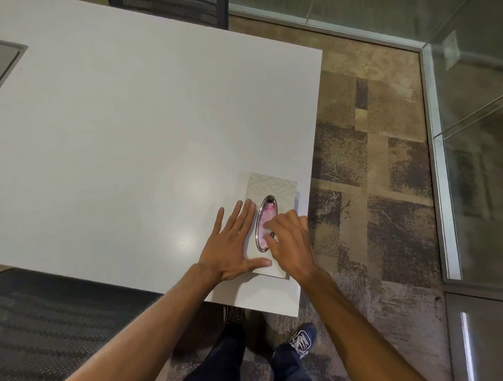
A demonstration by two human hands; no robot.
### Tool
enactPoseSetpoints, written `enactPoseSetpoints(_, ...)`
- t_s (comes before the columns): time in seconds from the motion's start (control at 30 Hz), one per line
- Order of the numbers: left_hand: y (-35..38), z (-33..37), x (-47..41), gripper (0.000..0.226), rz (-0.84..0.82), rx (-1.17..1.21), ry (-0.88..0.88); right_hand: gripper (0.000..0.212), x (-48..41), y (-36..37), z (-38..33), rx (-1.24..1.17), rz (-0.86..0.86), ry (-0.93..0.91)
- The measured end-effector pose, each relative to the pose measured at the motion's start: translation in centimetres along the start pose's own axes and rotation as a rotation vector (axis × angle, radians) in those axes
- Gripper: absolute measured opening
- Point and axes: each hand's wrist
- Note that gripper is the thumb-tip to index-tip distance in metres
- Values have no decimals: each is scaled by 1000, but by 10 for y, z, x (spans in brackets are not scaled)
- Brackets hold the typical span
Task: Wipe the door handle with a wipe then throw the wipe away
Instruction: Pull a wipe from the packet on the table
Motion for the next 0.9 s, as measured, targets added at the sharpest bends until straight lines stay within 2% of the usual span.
enactPoseSetpoints(0.27,-1,1,0,128,-24,-25,-10,13,3,-11,-10,-140,83,-45)
enactPoseSetpoints(0.47,-8,4,0,131,-55,-28,-31,3,11,-40,-29,-311,194,26)
enactPoseSetpoints(0.57,-17,8,2,135,-52,43,-34,9,17,-59,-38,-502,236,107)
enactPoseSetpoints(0.67,-33,12,7,138,15,142,-32,9,26,-77,-42,-737,290,266)
enactPoseSetpoints(0.77,-53,18,12,142,84,193,-16,6,36,-95,-43,-922,442,331)
enactPoseSetpoints(0.9,-85,39,14,144,166,287,37,16,57,-123,-36,-1228,619,467)
Point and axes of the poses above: each hand's wrist, its own x-axis away from the middle knuckle, its own y-axis out of the palm, z = x × y, and after that the axes turned 14 degrees about -x, right-handed
